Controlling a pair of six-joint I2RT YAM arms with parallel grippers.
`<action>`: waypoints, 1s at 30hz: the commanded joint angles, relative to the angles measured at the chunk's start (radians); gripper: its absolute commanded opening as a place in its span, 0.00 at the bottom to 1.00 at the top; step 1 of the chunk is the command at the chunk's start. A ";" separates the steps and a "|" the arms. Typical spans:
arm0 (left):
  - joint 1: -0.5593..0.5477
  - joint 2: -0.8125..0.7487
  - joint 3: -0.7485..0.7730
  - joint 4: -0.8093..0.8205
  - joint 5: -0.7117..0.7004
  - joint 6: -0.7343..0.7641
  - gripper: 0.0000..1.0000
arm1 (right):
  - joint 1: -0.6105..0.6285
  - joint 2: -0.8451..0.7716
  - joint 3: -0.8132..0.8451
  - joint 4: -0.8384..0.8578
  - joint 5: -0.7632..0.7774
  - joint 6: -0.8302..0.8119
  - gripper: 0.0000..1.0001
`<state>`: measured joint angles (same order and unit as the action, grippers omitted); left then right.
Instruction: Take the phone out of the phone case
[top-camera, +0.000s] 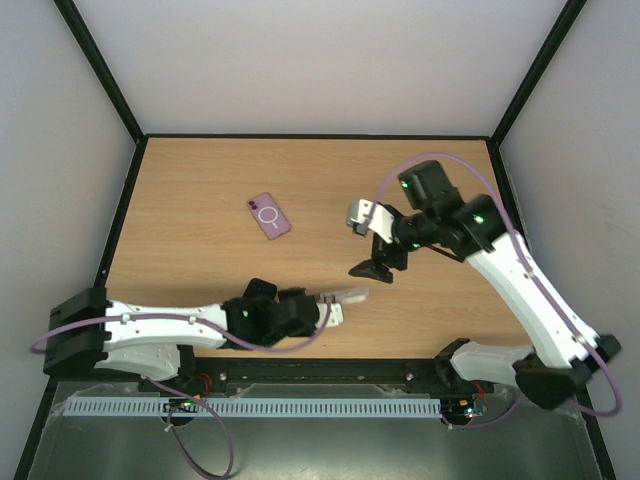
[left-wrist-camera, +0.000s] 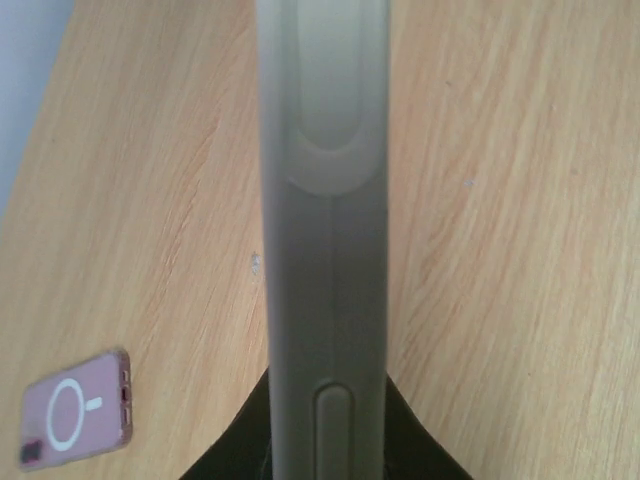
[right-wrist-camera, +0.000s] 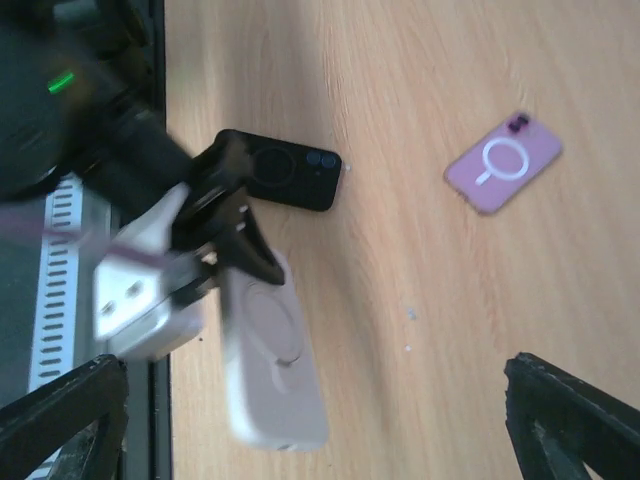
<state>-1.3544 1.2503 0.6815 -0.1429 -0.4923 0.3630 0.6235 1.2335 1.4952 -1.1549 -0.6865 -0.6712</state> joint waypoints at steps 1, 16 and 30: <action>0.171 -0.086 0.069 -0.067 0.380 -0.226 0.03 | 0.003 -0.007 -0.044 -0.022 0.014 -0.051 0.94; 0.303 -0.046 0.152 -0.113 0.726 -0.256 0.03 | 0.074 0.017 -0.163 -0.081 0.080 -0.181 0.59; 0.310 -0.054 0.150 -0.103 0.756 -0.261 0.03 | 0.088 0.038 -0.201 -0.066 0.079 -0.189 0.31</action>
<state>-1.0531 1.2110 0.7914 -0.2905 0.2356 0.1085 0.7029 1.2705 1.3029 -1.2152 -0.6025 -0.8505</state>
